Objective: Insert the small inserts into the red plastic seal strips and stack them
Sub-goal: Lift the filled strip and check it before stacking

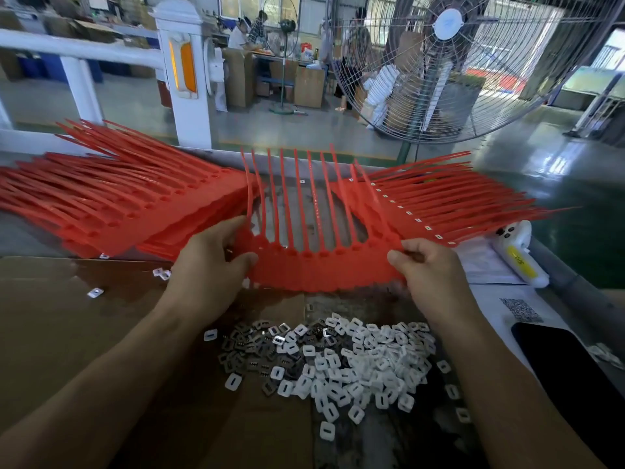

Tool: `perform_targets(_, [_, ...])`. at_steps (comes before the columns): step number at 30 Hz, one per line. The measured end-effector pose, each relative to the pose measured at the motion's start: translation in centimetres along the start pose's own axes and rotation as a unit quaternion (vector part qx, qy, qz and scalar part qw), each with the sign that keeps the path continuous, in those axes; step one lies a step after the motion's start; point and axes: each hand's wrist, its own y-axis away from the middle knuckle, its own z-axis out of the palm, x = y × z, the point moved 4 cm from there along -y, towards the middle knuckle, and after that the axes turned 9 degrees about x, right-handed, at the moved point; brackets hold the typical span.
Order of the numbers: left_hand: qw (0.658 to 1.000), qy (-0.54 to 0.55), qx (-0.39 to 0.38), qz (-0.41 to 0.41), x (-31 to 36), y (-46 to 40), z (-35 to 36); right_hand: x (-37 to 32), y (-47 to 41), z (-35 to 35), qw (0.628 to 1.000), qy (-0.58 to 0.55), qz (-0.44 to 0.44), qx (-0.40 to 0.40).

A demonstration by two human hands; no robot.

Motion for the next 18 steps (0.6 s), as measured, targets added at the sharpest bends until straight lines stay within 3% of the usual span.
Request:
perform_targets(6, [0.993, 0.071, 0.086, 0.049, 1.6, -0.6, -1.7, -2.3, 0.7, -0.6, 0.983, -0.138, -0.098, 0.069])
perform_targets(11, [0.982, 0.105, 0.133, 0.088, 2.5, -0.1, -1.9, -3.2, 1.5, -0.9, 0.969, -0.187, -0.140, 0.086])
perform_targets(14, [0.982, 0.086, 0.140, 0.092, 2.2, -0.3, -2.0, -3.1, 1.4, -0.8, 0.971, -0.182, -0.131, 0.083])
perform_targets(18, [0.991, 0.063, 0.110, 0.051, 1.2, -0.4, -1.6, -1.7, 0.7, -0.5, 0.989, -0.114, -0.055, 0.081])
